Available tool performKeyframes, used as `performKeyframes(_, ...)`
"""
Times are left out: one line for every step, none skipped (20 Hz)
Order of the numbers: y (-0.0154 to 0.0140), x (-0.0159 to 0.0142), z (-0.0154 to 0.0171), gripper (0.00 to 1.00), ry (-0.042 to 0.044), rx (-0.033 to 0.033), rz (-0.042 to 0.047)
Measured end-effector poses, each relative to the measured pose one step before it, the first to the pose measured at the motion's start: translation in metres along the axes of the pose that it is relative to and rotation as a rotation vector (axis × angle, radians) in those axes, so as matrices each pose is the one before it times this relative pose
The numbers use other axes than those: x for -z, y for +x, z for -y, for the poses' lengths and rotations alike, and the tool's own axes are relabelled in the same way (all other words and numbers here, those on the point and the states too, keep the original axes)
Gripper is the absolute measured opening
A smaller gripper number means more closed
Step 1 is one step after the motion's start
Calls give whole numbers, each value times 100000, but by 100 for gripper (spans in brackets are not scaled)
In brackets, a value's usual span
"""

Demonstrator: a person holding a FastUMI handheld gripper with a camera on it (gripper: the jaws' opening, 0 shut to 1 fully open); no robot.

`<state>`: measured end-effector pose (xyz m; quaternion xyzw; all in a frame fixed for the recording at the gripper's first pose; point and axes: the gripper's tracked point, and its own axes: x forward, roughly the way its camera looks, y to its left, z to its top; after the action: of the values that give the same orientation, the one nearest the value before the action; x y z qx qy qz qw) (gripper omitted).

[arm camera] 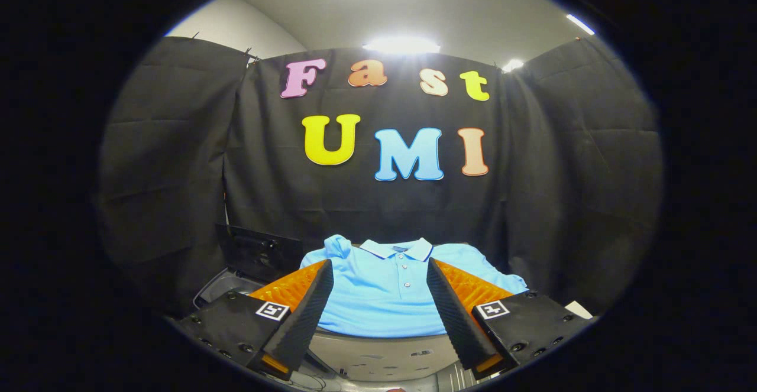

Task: Put the clothes into the washing machine and then close the washing machine lid.

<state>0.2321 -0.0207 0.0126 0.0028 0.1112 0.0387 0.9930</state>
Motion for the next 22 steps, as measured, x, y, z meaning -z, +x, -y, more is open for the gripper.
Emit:
performKeyframes(836, 152, 305, 99, 935, -445, -1562)
performKeyframes(820, 75, 282, 99, 750, -478, -1783)
performKeyframes(870, 257, 458, 99, 504, -91, -2091)
performKeyframes(804, 131, 472, 99, 322, -16, -2364)
performKeyframes(856, 292, 583, 99, 548, 475, -2126)
performKeyframes(810, 159, 442, 99, 706, -7, -2192)
performKeyframes(1027, 302, 262, 99, 896, -363, -2329)
performKeyframes(796, 242, 128, 99, 521, -741, -2669)
performKeyframes(884, 480, 28, 99, -124, -1079, -3017)
performKeyframes(782, 109, 45, 99, -894, -1082, -2050)
performKeyframes(792, 377, 94, 98, -1503, -725, -2290)
performKeyframes(722, 170, 120, 98, -1384, -481, -1775)
performKeyframes(744, 250, 68, 98, -764, -303, -1446)
performKeyframes(723, 57, 38, 98, -124, -425, -1196)
performKeyframes(688, 230, -81, 99, 138, -270, -1217)
performKeyframes(710, 176, 78, 98, 58, -236, -1788)
performKeyframes(811, 342, 123, 98, -191, 48, -2480)
performKeyframes(646, 325, 185, 98, -387, -275, -2554)
performKeyframes(597, 321, 10, 99, -14, -633, -2479)
performKeyframes(400, 139, -58, 99, 684, -1164, -2061)
performKeyframes(319, 32, -26, 98, 967, -1053, -1613)
performKeyframes(129, 221, -17, 98, 407, -710, -1419)
